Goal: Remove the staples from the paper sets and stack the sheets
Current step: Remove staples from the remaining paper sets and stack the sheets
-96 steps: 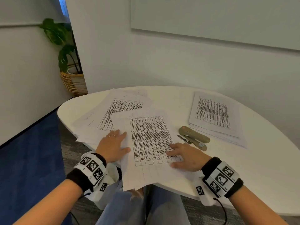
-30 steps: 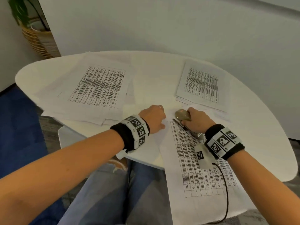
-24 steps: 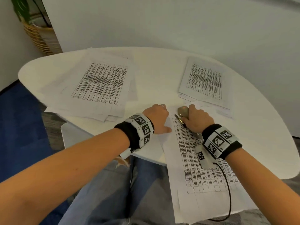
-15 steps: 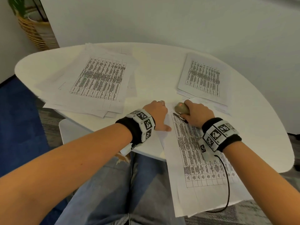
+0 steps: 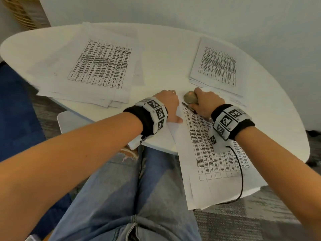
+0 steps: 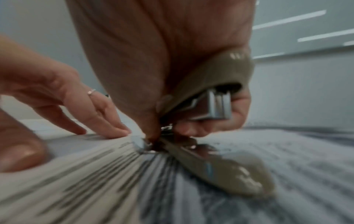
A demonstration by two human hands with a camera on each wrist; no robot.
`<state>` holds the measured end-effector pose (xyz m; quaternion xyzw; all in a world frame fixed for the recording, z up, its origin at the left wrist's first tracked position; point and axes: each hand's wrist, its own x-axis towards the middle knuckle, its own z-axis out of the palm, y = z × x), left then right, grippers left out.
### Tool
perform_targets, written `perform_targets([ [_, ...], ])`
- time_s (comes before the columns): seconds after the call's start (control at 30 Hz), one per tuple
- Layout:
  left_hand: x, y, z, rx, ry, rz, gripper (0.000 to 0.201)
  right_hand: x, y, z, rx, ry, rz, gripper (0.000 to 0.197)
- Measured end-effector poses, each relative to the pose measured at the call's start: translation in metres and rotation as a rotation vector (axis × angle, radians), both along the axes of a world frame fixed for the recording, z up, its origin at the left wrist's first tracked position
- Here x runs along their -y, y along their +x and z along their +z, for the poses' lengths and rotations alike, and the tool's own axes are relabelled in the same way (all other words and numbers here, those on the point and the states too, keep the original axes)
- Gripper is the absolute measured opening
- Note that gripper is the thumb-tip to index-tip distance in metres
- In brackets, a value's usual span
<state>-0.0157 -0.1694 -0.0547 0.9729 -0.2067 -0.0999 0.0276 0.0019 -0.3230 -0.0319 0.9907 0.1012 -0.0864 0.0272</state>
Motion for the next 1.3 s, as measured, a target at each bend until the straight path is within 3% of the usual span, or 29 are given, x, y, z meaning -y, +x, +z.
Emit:
perform_targets([
  [0.17,-0.001,0.002,-0.003,0.006,0.001,-0.003,0.069,-0.020,-0.003,-0.009,-0.040,0.084,-0.223,0.041],
  [0.37,-0.002,0.001,-0.005,0.016,-0.035,-0.014,0.065,-0.015,0.003,-0.006,0.036,-0.030,-0.067,0.035],
  [0.53,-0.003,-0.001,-0.010,0.014,-0.079,0.005,0.067,-0.031,0.001,-0.002,-0.055,0.080,-0.251,0.044],
  [0.87,-0.003,-0.003,-0.010,-0.006,-0.121,0.044,0.058,-0.039,0.004,-0.001,-0.028,0.049,-0.203,0.037],
  [1.1,-0.001,-0.003,-0.010,-0.002,-0.128,0.039,0.059,-0.046,0.011,0.003,-0.139,0.113,-0.331,0.053],
  [1.23,-0.003,-0.003,-0.012,0.003,-0.138,0.046,0.059,-0.045,0.013,0.014,-0.239,0.220,-0.276,0.033],
  [1.3,-0.003,-0.003,-0.012,-0.008,-0.149,0.053,0.059,-0.044,0.014,0.017,-0.270,0.282,-0.246,0.033],
])
